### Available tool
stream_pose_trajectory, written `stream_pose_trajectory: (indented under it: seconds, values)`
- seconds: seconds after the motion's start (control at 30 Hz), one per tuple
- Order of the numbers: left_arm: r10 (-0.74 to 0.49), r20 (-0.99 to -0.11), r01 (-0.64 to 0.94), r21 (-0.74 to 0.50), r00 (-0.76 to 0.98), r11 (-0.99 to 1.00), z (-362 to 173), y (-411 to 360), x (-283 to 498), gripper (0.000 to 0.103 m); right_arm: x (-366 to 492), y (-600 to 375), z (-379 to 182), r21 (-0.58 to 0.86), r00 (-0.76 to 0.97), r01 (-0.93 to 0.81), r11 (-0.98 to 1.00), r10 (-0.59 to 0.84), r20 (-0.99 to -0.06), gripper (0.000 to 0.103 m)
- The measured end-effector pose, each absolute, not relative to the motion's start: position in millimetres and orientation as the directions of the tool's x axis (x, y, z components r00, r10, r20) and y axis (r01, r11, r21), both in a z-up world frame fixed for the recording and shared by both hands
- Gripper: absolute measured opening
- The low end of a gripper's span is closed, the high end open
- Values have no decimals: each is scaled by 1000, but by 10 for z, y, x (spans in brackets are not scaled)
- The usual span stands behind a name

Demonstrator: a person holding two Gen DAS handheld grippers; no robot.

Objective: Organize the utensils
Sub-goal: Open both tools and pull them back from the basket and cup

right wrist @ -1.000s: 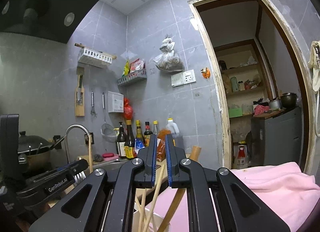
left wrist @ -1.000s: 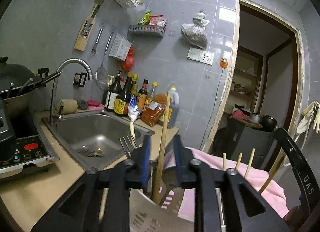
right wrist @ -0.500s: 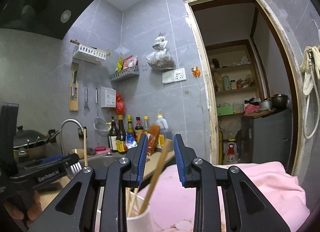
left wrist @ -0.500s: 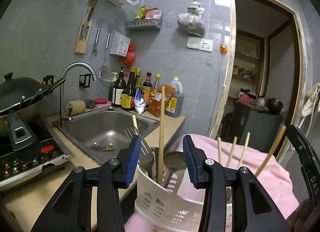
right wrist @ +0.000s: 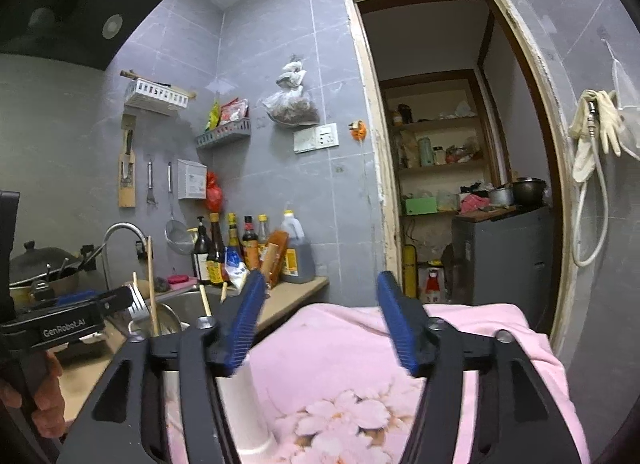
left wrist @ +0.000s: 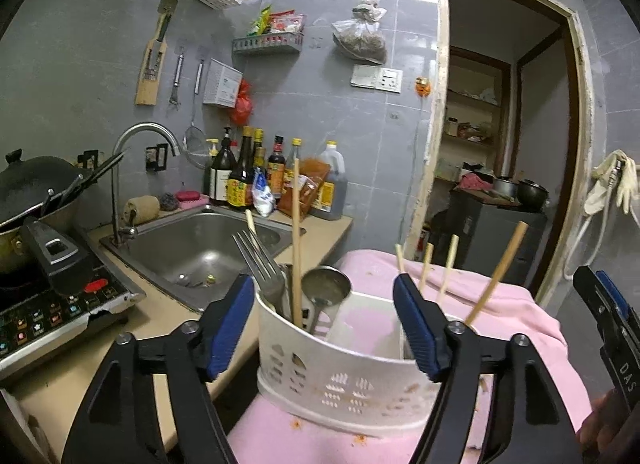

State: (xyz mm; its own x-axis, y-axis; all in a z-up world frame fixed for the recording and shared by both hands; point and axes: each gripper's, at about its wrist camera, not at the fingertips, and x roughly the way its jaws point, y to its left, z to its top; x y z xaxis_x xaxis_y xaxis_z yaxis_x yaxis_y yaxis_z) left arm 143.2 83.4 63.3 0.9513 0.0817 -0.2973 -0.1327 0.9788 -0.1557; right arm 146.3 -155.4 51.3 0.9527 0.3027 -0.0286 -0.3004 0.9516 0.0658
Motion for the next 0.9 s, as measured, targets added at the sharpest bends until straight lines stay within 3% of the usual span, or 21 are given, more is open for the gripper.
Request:
stream_pose_trajectory:
  seconds: [0.33, 0.4, 0.9]
  values:
    - [-22, -282, -23, -157, 959, 987, 628, 705, 1133, 93, 1138, -1744, 538, 61, 958, -275, 960, 279, -67, 92]
    - [-40, -273, -3, -156, 961, 988, 628, 691, 1067, 97, 1075, -1787, 538, 58, 960, -266, 962, 270, -77, 102]
    - [-113, -271, 84, -115, 956, 990, 422, 551, 547, 99, 462, -1945, 463, 45, 973, -170, 984, 175, -149, 103]
